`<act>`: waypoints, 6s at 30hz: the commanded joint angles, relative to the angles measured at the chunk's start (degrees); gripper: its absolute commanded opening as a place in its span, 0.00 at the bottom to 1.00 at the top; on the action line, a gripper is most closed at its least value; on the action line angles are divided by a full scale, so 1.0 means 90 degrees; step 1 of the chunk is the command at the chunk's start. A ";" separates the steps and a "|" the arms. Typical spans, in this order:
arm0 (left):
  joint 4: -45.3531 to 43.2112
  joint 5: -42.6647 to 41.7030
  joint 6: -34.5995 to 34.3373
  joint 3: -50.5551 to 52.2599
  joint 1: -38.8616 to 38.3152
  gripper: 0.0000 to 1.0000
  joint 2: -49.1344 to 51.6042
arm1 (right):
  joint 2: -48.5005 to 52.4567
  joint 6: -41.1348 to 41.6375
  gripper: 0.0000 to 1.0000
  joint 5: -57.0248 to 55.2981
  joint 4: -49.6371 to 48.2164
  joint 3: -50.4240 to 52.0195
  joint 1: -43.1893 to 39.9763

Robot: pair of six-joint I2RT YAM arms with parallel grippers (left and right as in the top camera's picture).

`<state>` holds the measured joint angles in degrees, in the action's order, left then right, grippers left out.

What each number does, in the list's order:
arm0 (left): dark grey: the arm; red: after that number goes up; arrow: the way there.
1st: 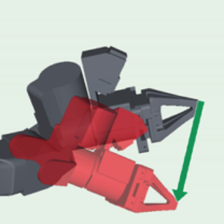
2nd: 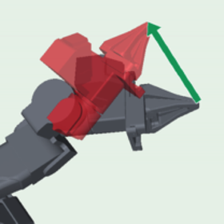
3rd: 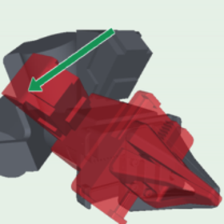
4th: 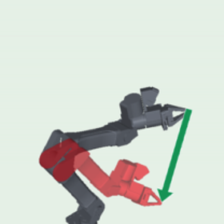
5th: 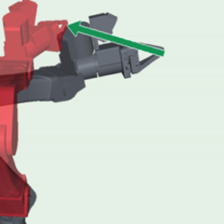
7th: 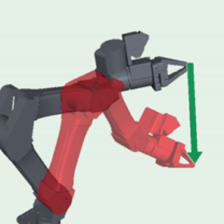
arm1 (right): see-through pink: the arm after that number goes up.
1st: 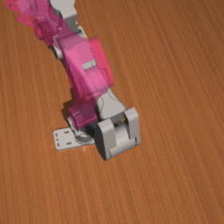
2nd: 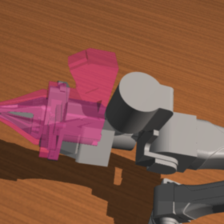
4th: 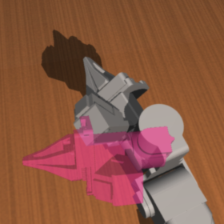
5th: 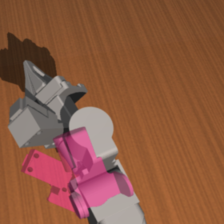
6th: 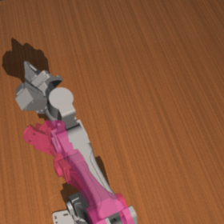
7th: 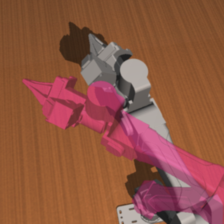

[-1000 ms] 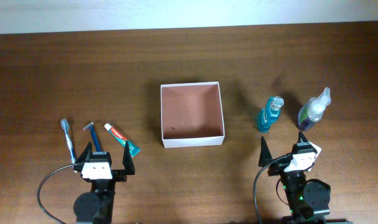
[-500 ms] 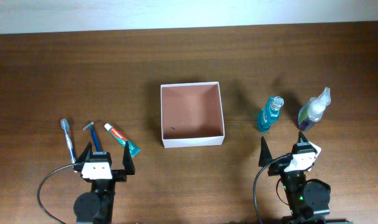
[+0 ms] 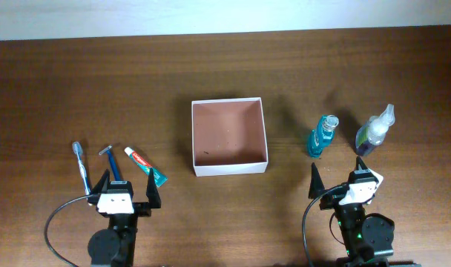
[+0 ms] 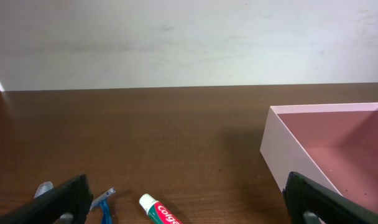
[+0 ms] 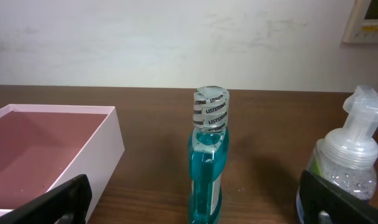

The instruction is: Pack container

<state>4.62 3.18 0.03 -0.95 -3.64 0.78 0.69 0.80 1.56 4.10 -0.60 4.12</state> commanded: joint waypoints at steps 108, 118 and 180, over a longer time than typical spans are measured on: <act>0.5882 -0.0714 -0.0379 -0.7448 0.0007 0.99 0.6409 | 1.1638 0.0605 0.27 0.0308 0.7019 -0.9513 -0.0454; 0.5880 -0.0714 -0.0379 -0.7448 0.0007 0.99 0.6409 | 1.1040 0.0602 0.04 0.0306 0.7429 -1.0078 -0.0335; 0.6069 -0.0714 -0.0379 -0.7400 0.0005 0.99 0.6759 | 1.4022 0.3109 0.75 -0.0804 0.6785 -1.3389 0.3917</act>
<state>59.18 -2.83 -2.83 -66.89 -3.62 61.63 127.09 28.53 -4.73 64.23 -120.11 39.11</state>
